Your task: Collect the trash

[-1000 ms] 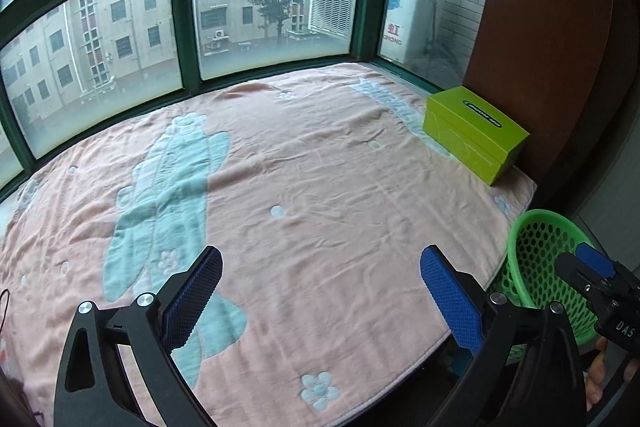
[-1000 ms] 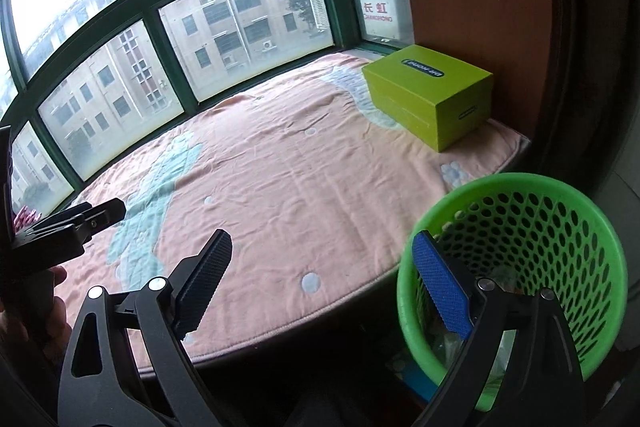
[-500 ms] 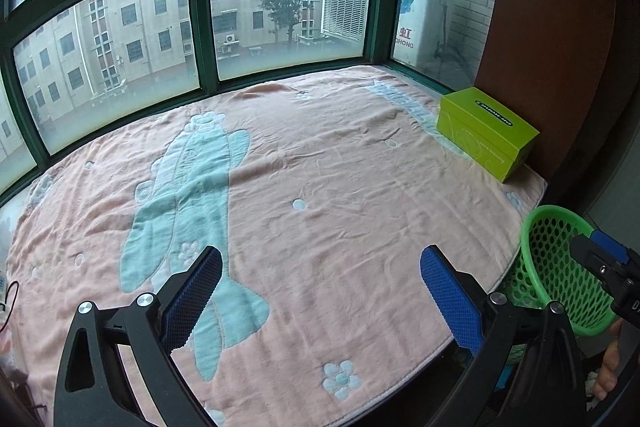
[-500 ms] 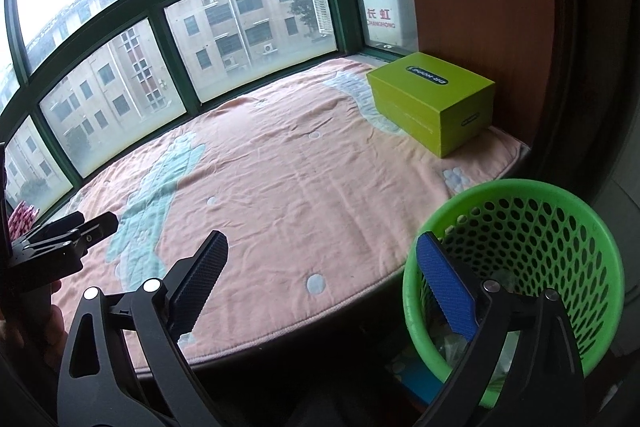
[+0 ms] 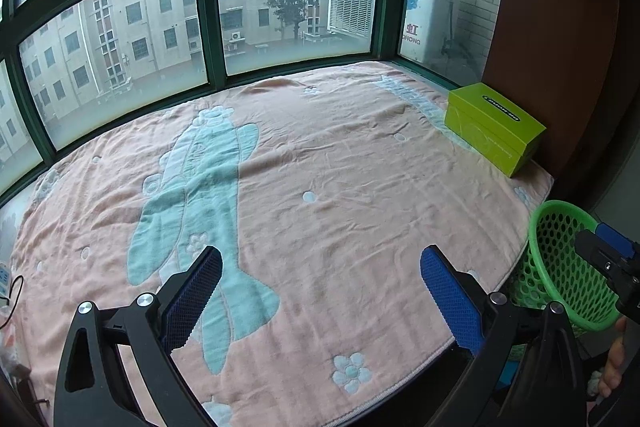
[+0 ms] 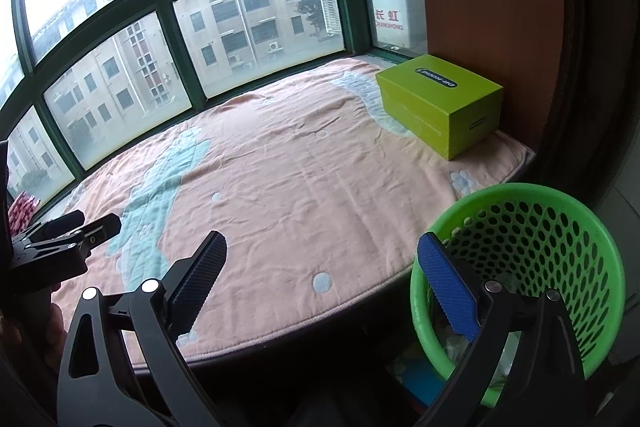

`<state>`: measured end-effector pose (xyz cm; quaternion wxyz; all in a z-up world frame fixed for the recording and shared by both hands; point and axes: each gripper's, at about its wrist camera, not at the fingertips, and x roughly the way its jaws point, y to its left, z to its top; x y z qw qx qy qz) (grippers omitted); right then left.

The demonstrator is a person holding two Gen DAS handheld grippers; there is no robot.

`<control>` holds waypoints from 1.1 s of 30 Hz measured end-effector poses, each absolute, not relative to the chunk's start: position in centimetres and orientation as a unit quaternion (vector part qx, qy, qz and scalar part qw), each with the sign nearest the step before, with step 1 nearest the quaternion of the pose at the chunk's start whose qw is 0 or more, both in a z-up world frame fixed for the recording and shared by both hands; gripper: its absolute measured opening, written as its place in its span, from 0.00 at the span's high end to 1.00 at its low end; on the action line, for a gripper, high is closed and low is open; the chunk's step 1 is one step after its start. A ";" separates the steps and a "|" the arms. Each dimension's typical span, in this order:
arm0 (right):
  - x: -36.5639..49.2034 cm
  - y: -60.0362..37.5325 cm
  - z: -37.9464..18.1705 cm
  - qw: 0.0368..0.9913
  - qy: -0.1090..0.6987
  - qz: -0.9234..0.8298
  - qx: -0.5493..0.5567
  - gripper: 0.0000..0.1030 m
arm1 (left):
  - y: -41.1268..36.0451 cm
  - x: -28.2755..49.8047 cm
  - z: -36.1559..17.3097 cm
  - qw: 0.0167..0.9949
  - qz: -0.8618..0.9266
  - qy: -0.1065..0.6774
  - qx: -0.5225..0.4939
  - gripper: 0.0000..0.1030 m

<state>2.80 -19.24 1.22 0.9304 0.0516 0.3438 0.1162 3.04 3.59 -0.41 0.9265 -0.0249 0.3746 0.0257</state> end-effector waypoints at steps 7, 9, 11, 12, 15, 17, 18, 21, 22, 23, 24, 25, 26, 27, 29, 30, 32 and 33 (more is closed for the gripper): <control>2.7 -19.1 1.1 0.930 0.344 0.116 0.050 0.07 | 3.7 2.8 -0.4 0.926 0.022 0.376 -0.028 0.07; 2.7 -19.1 1.1 0.931 0.344 0.116 0.050 0.07 | 3.7 2.7 -0.4 0.926 0.019 0.376 -0.031 0.07; 2.7 -19.1 1.2 0.931 0.343 0.117 0.050 0.07 | 3.6 2.6 -0.3 0.926 0.018 0.375 -0.029 0.07; 2.7 -19.1 1.2 0.931 0.342 0.117 0.049 0.07 | 3.6 2.6 -0.3 0.927 0.018 0.374 -0.029 0.07; 2.7 -19.0 1.1 0.932 0.339 0.119 0.046 0.07 | 3.6 2.4 -0.2 0.928 0.015 0.370 -0.033 0.07; 2.6 -18.9 1.0 0.932 0.337 0.122 0.046 0.07 | 3.7 2.3 -0.1 0.929 0.015 0.368 -0.034 0.07; 2.6 -18.9 1.1 0.933 0.337 0.123 0.046 0.07 | 3.7 2.2 0.0 0.930 0.015 0.367 -0.035 0.07; 2.5 -18.8 1.1 0.933 0.334 0.127 0.046 0.07 | 3.8 2.2 0.1 0.930 0.016 0.366 -0.037 0.07; 2.5 -18.7 1.1 0.933 0.334 0.126 0.045 0.07 | 3.8 2.1 0.1 0.930 0.016 0.365 -0.038 0.07; 2.5 -18.7 1.1 0.933 0.334 0.127 0.045 0.07 | 3.8 2.1 0.1 0.930 0.016 0.365 -0.039 0.07; 2.5 -18.7 1.1 0.932 0.334 0.129 0.047 0.07 | 3.8 2.1 0.1 0.930 0.016 0.365 -0.039 0.07; 2.5 -18.6 1.1 0.932 0.334 0.130 0.048 0.07 | 3.8 2.1 0.1 0.930 0.016 0.365 -0.039 0.07; 2.5 -18.6 1.1 0.932 0.334 0.130 0.047 0.07 | 3.9 2.1 0.1 0.930 0.016 0.364 -0.039 0.07; 2.6 -18.5 1.1 0.933 0.333 0.130 0.046 0.07 | 3.9 2.0 0.2 0.931 0.016 0.363 -0.041 0.07; 2.6 -18.4 1.1 0.933 0.333 0.132 0.045 0.07 | 3.9 1.9 0.3 0.931 0.016 0.362 -0.043 0.07; 2.5 -18.4 1.1 0.933 0.332 0.132 0.045 0.07 | 3.9 1.9 0.3 0.931 0.015 0.362 -0.043 0.07; 2.5 -18.4 1.1 0.933 0.333 0.132 0.045 0.07 | 3.9 1.9 0.3 0.931 0.016 0.363 -0.043 0.07; 2.5 -18.4 1.1 0.933 0.333 0.132 0.045 0.07 | 3.9 1.9 0.2 0.931 0.015 0.363 -0.043 0.07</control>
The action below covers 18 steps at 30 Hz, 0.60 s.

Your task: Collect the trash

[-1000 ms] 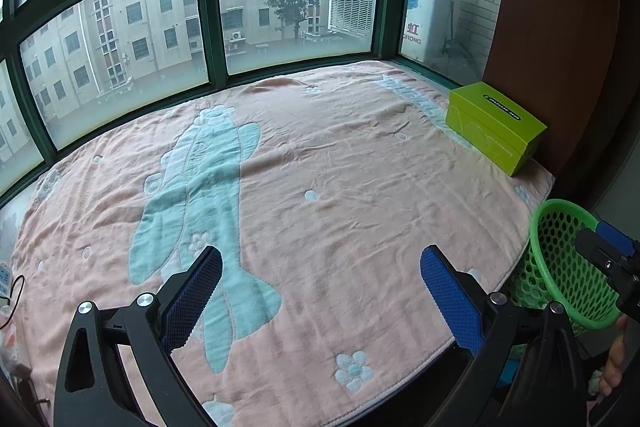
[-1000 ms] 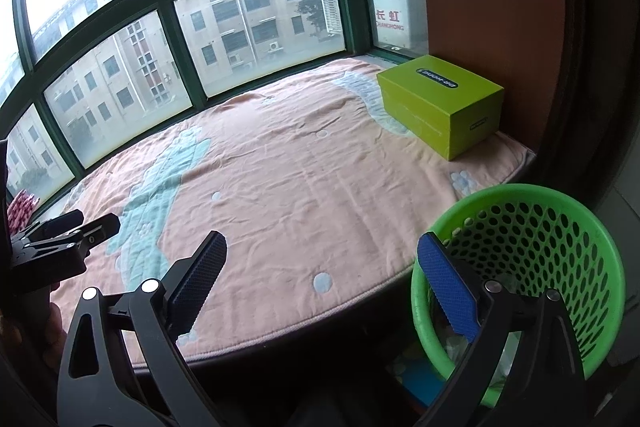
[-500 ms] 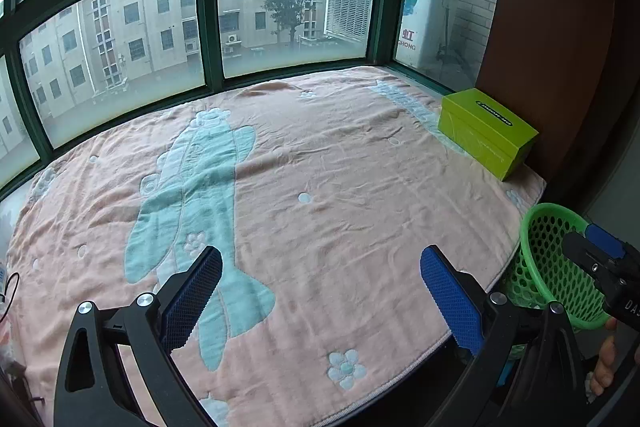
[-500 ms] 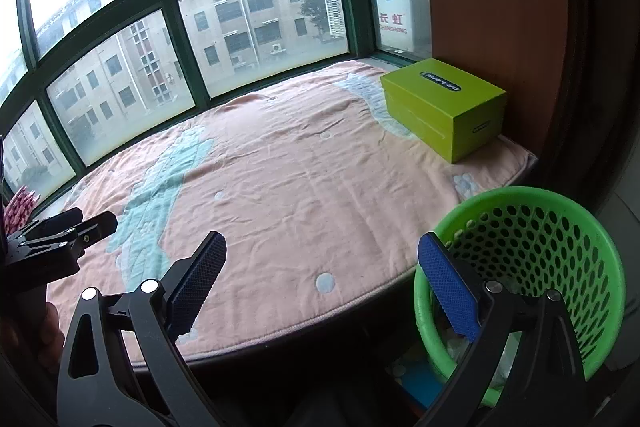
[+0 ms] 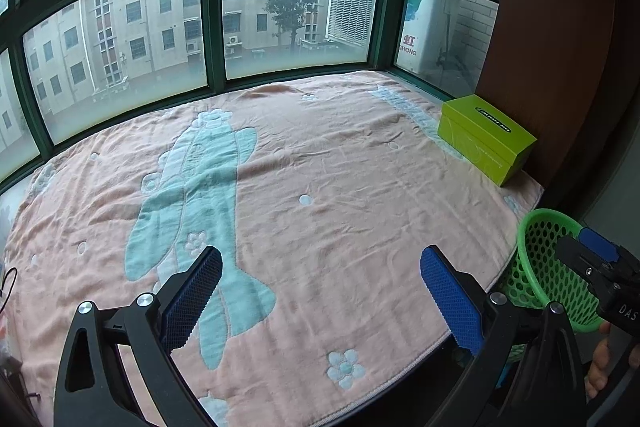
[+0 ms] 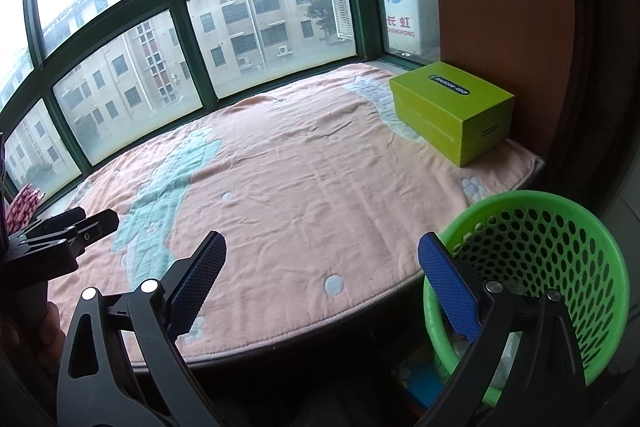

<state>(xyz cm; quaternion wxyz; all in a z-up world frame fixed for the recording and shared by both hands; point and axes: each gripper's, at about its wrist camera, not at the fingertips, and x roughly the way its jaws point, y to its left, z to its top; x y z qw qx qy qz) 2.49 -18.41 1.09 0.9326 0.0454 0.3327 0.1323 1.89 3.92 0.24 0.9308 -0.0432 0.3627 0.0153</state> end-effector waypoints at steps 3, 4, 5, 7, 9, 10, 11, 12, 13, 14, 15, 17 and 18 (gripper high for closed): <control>2.5 -18.4 1.1 0.933 0.333 0.132 0.045 0.07 | 3.9 1.9 0.3 0.931 0.016 0.363 -0.044 0.07; 2.5 -18.4 1.1 0.933 0.333 0.132 0.045 0.07 | 4.0 1.9 0.3 0.931 0.016 0.363 -0.044 0.07; 2.5 -18.4 1.1 0.932 0.333 0.132 0.045 0.07 | 3.9 1.9 0.3 0.931 0.015 0.362 -0.044 0.07; 2.5 -18.4 1.1 0.933 0.333 0.132 0.046 0.07 | 4.0 1.9 0.2 0.931 0.015 0.362 -0.044 0.07; 2.5 -18.3 1.1 0.932 0.334 0.133 0.045 0.06 | 4.0 1.9 0.2 0.931 0.016 0.363 -0.045 0.07; 2.5 -18.3 1.1 0.932 0.334 0.133 0.044 0.06 | 4.0 1.9 0.2 0.931 0.016 0.363 -0.045 0.07; 2.4 -18.3 1.1 0.932 0.333 0.133 0.044 0.06 | 4.0 1.9 0.2 0.930 0.016 0.363 -0.045 0.07; 2.4 -18.3 1.1 0.932 0.334 0.133 0.044 0.06 | 3.9 1.8 0.3 0.930 0.016 0.364 -0.046 0.07; 2.4 -18.3 1.1 0.932 0.334 0.134 0.045 0.06 | 3.9 1.8 0.3 0.930 0.016 0.364 -0.046 0.07; 2.4 -18.3 1.1 0.932 0.334 0.134 0.045 0.06 | 3.9 1.8 0.3 0.930 0.016 0.364 -0.046 0.07; 2.4 -18.3 1.1 0.932 0.334 0.133 0.045 0.06 | 3.9 1.8 0.2 0.930 0.016 0.363 -0.046 0.07; 2.4 -18.3 1.1 0.932 0.334 0.134 0.046 0.06 | 3.9 1.8 0.3 0.930 0.017 0.364 -0.046 0.07; 2.4 -18.3 1.1 0.932 0.334 0.134 0.046 0.06 | 3.9 1.8 0.3 0.930 0.017 0.364 -0.046 0.07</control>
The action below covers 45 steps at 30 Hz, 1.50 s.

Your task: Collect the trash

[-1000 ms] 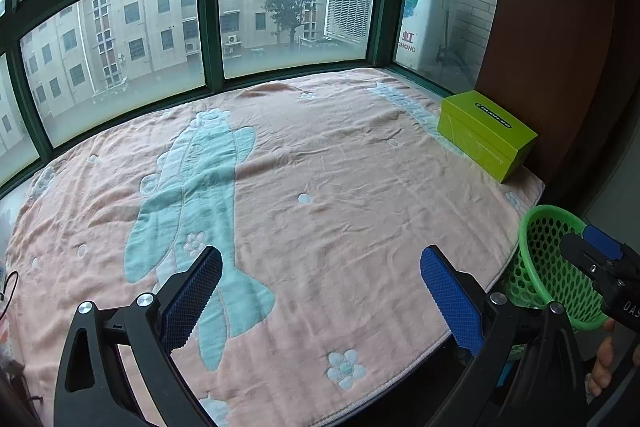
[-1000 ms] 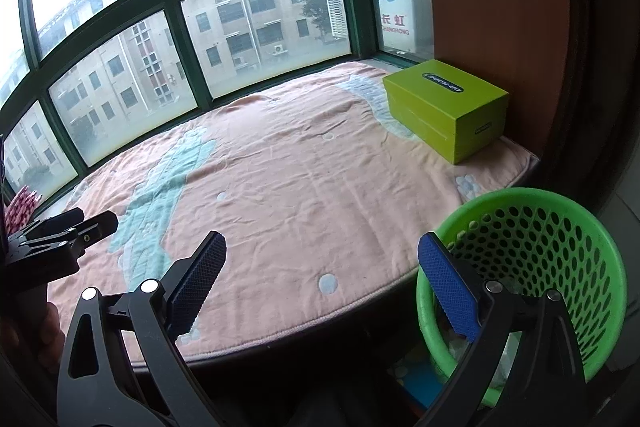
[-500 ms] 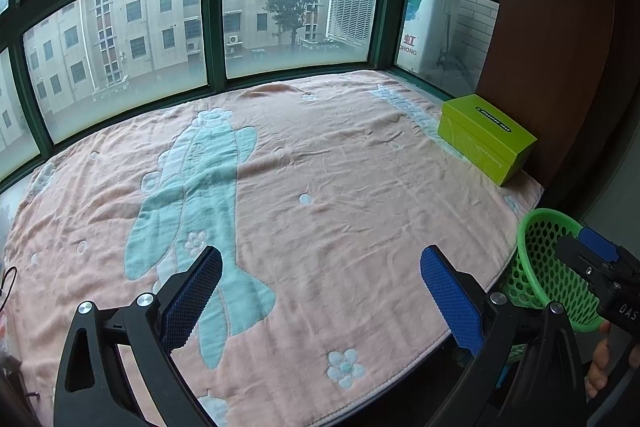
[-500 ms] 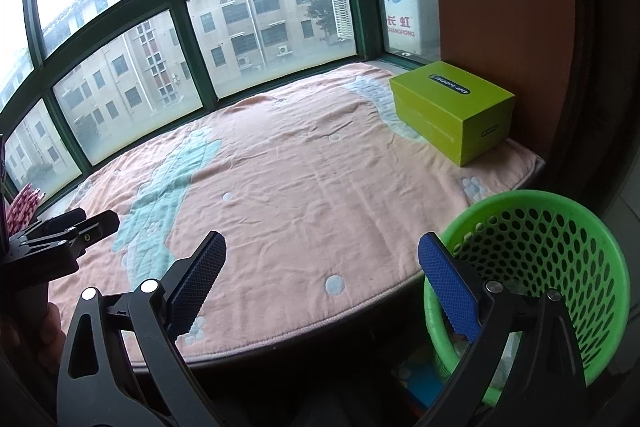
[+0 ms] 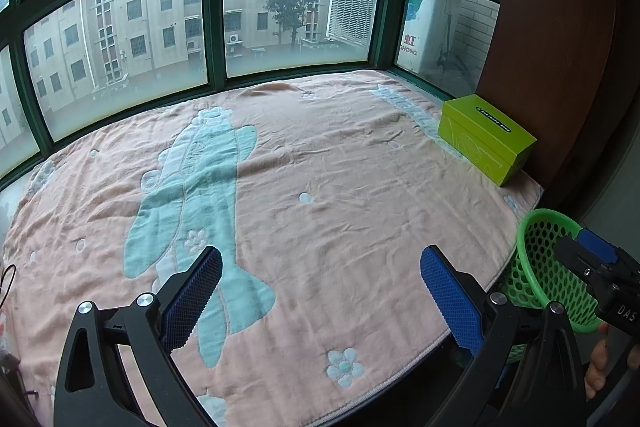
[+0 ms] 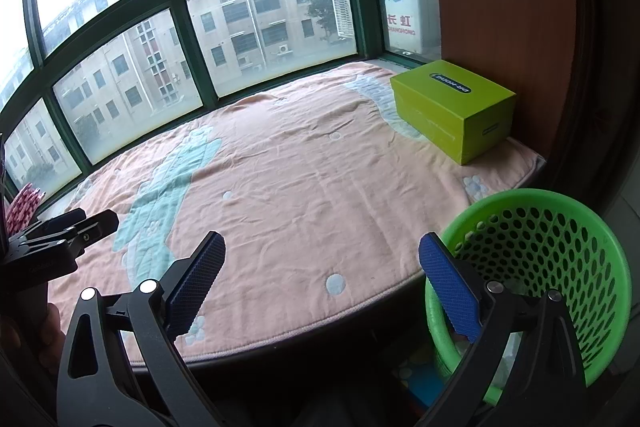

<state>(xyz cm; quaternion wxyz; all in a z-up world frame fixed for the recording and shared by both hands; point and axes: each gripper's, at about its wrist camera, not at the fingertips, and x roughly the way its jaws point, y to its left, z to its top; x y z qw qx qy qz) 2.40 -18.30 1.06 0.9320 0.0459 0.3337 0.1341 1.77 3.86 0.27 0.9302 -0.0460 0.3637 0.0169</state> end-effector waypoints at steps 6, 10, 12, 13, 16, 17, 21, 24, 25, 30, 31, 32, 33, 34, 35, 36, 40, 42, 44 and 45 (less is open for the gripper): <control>2.4 -18.2 1.1 0.932 0.334 0.134 0.045 0.06 | 3.9 1.7 0.2 0.929 0.016 0.366 -0.046 0.07; 2.4 -18.2 1.1 0.932 0.334 0.134 0.045 0.06 | 3.8 1.6 0.2 0.929 0.016 0.366 -0.046 0.07; 2.4 -18.3 1.0 0.932 0.334 0.134 0.046 0.06 | 3.8 1.6 0.2 0.929 0.017 0.366 -0.045 0.07; 2.4 -18.3 1.0 0.932 0.334 0.134 0.045 0.06 | 3.8 1.6 0.2 0.929 0.016 0.366 -0.046 0.07; 2.4 -18.2 1.1 0.932 0.333 0.134 0.045 0.06 | 3.9 1.7 0.1 0.929 0.016 0.366 -0.046 0.07; 2.5 -18.3 1.0 0.932 0.334 0.134 0.046 0.06 | 3.8 1.7 0.1 0.929 0.016 0.367 -0.047 0.07; 2.5 -18.3 1.0 0.932 0.334 0.134 0.046 0.06 | 3.6 1.6 0.1 0.929 0.017 0.368 -0.048 0.07; 2.4 -18.3 1.0 0.932 0.334 0.134 0.046 0.06 | 3.6 1.5 0.1 0.928 0.018 0.368 -0.049 0.07; 2.5 -18.3 1.0 0.932 0.334 0.133 0.046 0.06 | 3.6 1.5 0.1 0.928 0.018 0.368 -0.049 0.07; 2.6 -18.2 1.0 0.932 0.334 0.135 0.047 0.06 | 3.8 1.6 0.0 0.928 0.018 0.368 -0.049 0.07; 2.6 -18.3 1.0 0.931 0.335 0.134 0.046 0.06 | 3.7 1.6 0.0 0.928 0.019 0.368 -0.050 0.07; 2.6 -18.3 1.0 0.932 0.335 0.134 0.046 0.06 | 3.7 1.5 0.0 0.928 0.019 0.368 -0.050 0.07; 2.6 -18.3 1.0 0.932 0.335 0.134 0.046 0.06 | 3.7 1.6 0.0 0.928 0.019 0.368 -0.050 0.07; 2.6 -18.3 1.0 0.932 0.335 0.134 0.047 0.06 | 3.7 1.6 0.0 0.928 0.019 0.368 -0.050 0.07; 2.6 -18.3 1.0 0.932 0.335 0.134 0.047 0.06 | 3.8 1.6 0.0 0.928 0.019 0.368 -0.049 0.07; 2.6 -18.3 1.0 0.932 0.335 0.134 0.047 0.06 | 3.7 1.5 0.0 0.928 0.019 0.368 -0.049 0.07; 2.6 -18.3 1.0 0.931 0.335 0.135 0.046 0.06 | 3.8 1.6 0.0 0.928 0.019 0.368 -0.050 0.07; 2.6 -18.4 1.0 0.931 0.335 0.134 0.047 0.06 | 3.8 1.5 -0.1 0.928 0.019 0.368 -0.050 0.07; 2.6 -18.2 0.9 0.931 0.336 0.135 0.047 0.06 | 3.8 1.6 -0.1 0.928 0.018 0.369 -0.051 0.07; 2.5 -18.1 0.9 0.931 0.336 0.135 0.048 0.06 | 3.8 1.6 -0.1 0.928 0.019 0.369 -0.051 0.07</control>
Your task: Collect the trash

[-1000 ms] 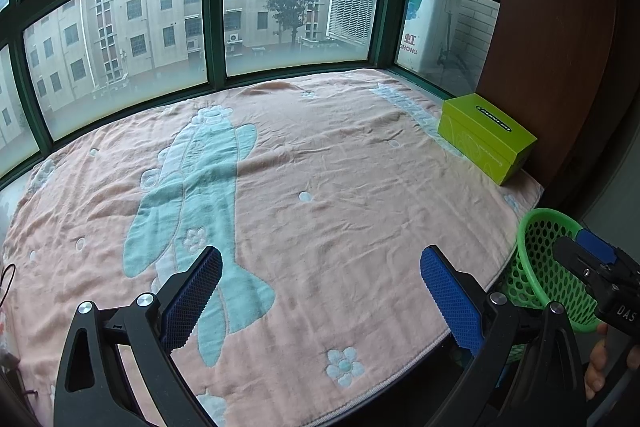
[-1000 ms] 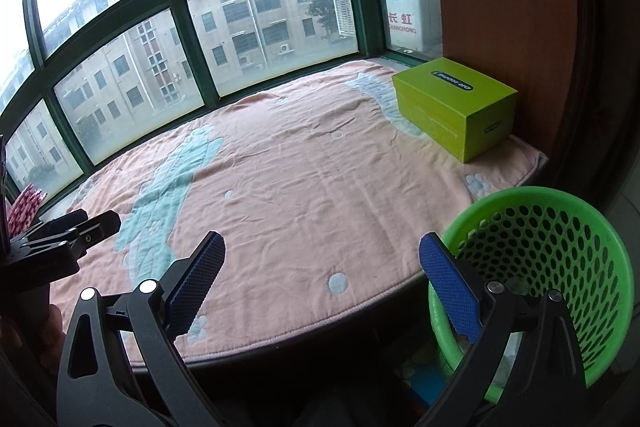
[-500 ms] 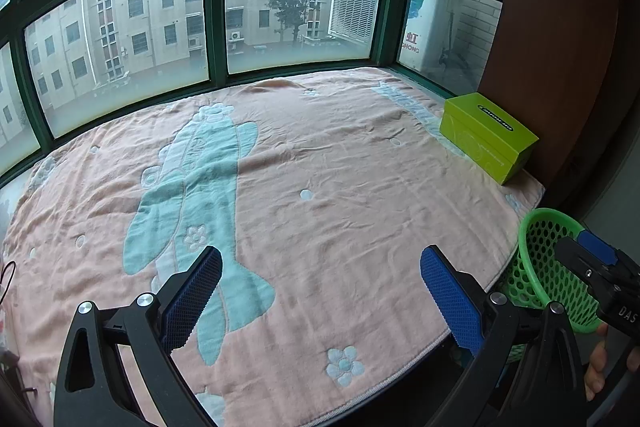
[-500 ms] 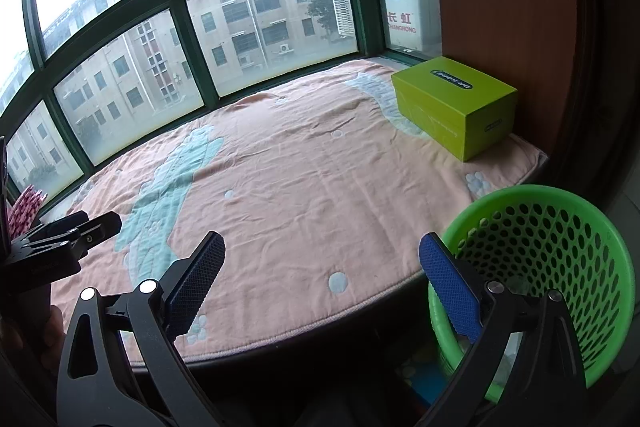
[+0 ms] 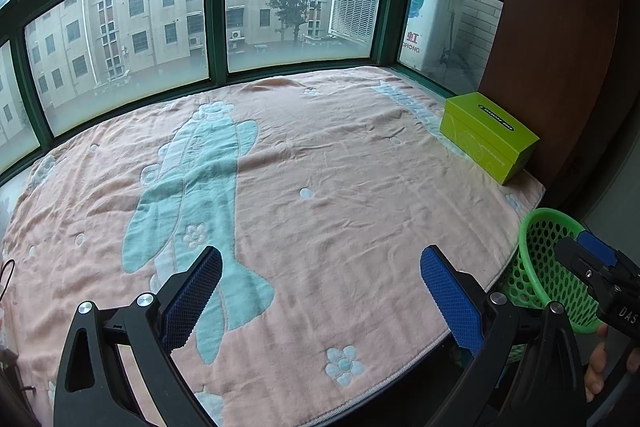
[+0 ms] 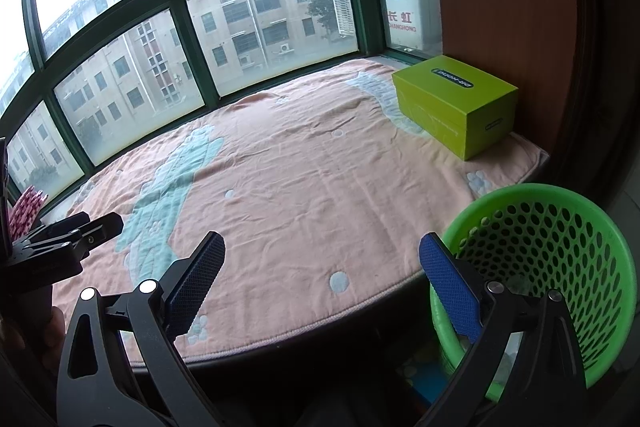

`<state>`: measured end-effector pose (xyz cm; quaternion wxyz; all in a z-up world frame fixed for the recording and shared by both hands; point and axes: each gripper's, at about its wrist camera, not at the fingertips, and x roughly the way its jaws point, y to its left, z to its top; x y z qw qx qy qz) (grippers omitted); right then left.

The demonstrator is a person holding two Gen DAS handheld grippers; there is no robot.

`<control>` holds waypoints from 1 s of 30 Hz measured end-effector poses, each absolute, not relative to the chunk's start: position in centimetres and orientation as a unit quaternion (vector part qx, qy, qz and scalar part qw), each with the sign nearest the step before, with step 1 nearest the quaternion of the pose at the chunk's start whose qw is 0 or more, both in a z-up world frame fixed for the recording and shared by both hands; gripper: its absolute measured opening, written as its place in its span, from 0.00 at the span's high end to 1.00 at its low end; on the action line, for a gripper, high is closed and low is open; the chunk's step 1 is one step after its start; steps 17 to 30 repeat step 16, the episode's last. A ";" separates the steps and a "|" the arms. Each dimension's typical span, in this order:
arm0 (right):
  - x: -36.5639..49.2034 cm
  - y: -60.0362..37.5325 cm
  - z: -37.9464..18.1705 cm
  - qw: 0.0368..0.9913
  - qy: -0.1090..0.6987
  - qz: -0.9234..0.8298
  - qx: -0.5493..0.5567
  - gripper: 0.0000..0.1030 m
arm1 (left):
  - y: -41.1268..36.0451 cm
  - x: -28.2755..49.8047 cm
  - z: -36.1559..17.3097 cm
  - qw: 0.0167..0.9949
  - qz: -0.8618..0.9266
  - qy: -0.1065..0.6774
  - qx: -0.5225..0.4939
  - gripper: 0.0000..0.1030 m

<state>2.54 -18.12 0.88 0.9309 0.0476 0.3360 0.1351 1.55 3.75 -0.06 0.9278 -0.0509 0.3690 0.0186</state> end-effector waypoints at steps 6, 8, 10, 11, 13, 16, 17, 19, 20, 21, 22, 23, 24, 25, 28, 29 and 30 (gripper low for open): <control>2.5 -18.0 0.8 0.931 0.336 0.135 0.047 0.06 | 3.7 1.6 -0.2 0.928 0.021 0.367 -0.052 0.07; 2.6 -18.1 0.8 0.931 0.336 0.136 0.048 0.06 | 3.6 1.5 -0.3 0.928 0.022 0.367 -0.052 0.07; 2.6 -18.2 0.8 0.931 0.335 0.136 0.047 0.06 | 3.4 1.5 -0.3 0.928 0.020 0.368 -0.052 0.07; 2.6 -18.1 0.8 0.931 0.335 0.136 0.047 0.06 | 3.5 1.5 -0.3 0.928 0.021 0.368 -0.052 0.07; 2.5 -17.9 0.7 0.931 0.337 0.136 0.048 0.06 | 3.4 1.5 -0.4 0.928 0.021 0.368 -0.052 0.07; 2.5 -18.0 0.8 0.931 0.336 0.136 0.048 0.06 | 3.5 1.5 -0.4 0.928 0.021 0.369 -0.051 0.07; 2.5 -18.0 0.8 0.931 0.336 0.136 0.048 0.06 | 3.5 1.5 -0.4 0.928 0.021 0.369 -0.051 0.07; 2.5 -18.0 0.8 0.931 0.336 0.136 0.048 0.06 | 3.5 1.5 -0.4 0.928 0.021 0.369 -0.051 0.07; 2.5 -18.0 0.8 0.931 0.336 0.136 0.048 0.06 | 3.5 1.5 -0.4 0.928 0.021 0.369 -0.051 0.07; 2.5 -18.0 0.8 0.931 0.336 0.136 0.048 0.06 | 3.5 1.5 -0.4 0.928 0.021 0.369 -0.051 0.07; 2.5 -18.0 0.8 0.931 0.336 0.136 0.048 0.06 | 3.5 1.5 -0.4 0.928 0.021 0.369 -0.051 0.07; 2.5 -18.0 0.8 0.931 0.336 0.136 0.048 0.06 | 3.5 1.5 -0.4 0.928 0.021 0.369 -0.051 0.07; 2.5 -18.0 0.8 0.931 0.336 0.136 0.048 0.06 | 3.5 1.5 -0.4 0.928 0.021 0.369 -0.051 0.07; 2.5 -18.0 0.8 0.931 0.336 0.136 0.048 0.06 | 3.5 1.5 -0.4 0.928 0.021 0.369 -0.051 0.07; 2.5 -18.0 0.8 0.931 0.336 0.136 0.048 0.06 | 3.5 1.5 -0.4 0.928 0.021 0.369 -0.051 0.07; 2.5 -18.0 0.8 0.931 0.336 0.136 0.048 0.06 | 3.5 1.5 -0.4 0.928 0.021 0.369 -0.051 0.07; 2.5 -18.0 0.8 0.931 0.336 0.136 0.048 0.06 | 3.5 1.5 -0.4 0.928 0.021 0.369 -0.051 0.07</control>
